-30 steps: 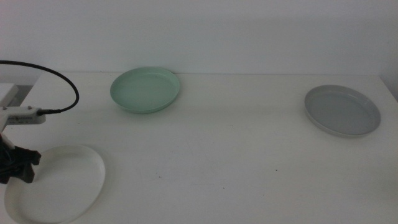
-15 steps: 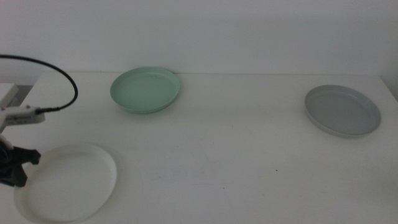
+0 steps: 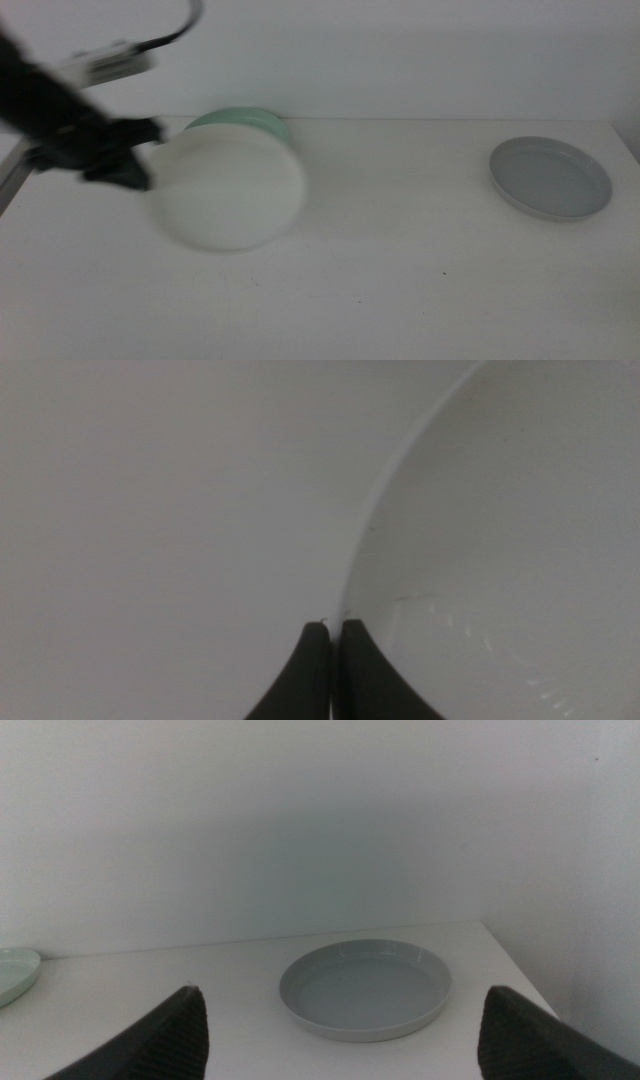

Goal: Stack the three bowls on top of each other.

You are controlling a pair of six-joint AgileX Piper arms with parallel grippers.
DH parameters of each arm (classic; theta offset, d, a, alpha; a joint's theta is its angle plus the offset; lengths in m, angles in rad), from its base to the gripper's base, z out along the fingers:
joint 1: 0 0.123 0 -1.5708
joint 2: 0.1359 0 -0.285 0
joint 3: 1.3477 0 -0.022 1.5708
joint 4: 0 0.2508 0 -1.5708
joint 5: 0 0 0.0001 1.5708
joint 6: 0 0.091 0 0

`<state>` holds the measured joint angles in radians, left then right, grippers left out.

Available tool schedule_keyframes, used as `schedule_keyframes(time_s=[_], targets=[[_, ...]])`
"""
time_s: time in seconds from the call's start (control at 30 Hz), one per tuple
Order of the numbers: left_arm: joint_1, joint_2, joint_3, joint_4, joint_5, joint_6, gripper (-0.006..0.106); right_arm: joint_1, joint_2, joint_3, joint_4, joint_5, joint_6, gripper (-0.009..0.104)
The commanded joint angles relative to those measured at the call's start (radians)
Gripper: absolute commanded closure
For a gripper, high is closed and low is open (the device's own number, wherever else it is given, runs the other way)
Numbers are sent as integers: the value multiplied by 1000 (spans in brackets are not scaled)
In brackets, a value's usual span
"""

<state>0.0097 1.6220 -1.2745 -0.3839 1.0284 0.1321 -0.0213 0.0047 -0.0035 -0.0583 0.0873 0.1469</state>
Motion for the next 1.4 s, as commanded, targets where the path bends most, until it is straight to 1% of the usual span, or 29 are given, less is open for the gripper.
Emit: schedule_keyframes(time_s=[0.0, 0.13, 0.27, 0.37, 0.6, 0.8, 0.9, 0.97, 1.03, 1.13, 1.23, 1.3, 1.37], targets=[[-95, 52, -77, 16, 7, -88, 102, 2, -5, 3, -6, -5, -5, 2], [-219, 177, -189, 14, 2, -126, 102, 2, -5, 3, -6, -5, -5, 2], [-288, 291, -289, -11, 2, -156, 102, 2, -5, 3, -6, -5, -5, 2], [-323, 363, -339, -14, 2, -158, 102, 2, -5, 3, -6, -5, -5, 2], [-339, 476, -354, -42, 6, -156, 102, 2, -5, 3, -6, -5, -5, 2], [-339, 507, -354, -52, -4, -132, 102, 2, -5, 3, -6, -5, -5, 2], [-337, 512, -354, -52, -22, -106, 97, 2, -5, 3, -6, -5, -5, 2], [-337, 515, -354, -52, -19, -106, 91, 2, -5, 3, -6, -5, -5, 2], [-337, 522, -354, -52, -19, -98, 81, 2, -5, 3, -6, -5, -5, 2], [-337, 524, -354, -59, -17, -76, 59, 2, -5, 3, -6, -5, -5, 2], [-333, 520, -362, -62, 10, -58, 29, 2, -5, 3, -6, -5, -5, 2], [-313, 509, -388, -69, 81, -42, 7, 2, -5, 3, -6, -5, -5, 2], [-283, 489, -418, -88, 170, -30, 7, 2, -5, 3, -6, -5, -5, 2]])
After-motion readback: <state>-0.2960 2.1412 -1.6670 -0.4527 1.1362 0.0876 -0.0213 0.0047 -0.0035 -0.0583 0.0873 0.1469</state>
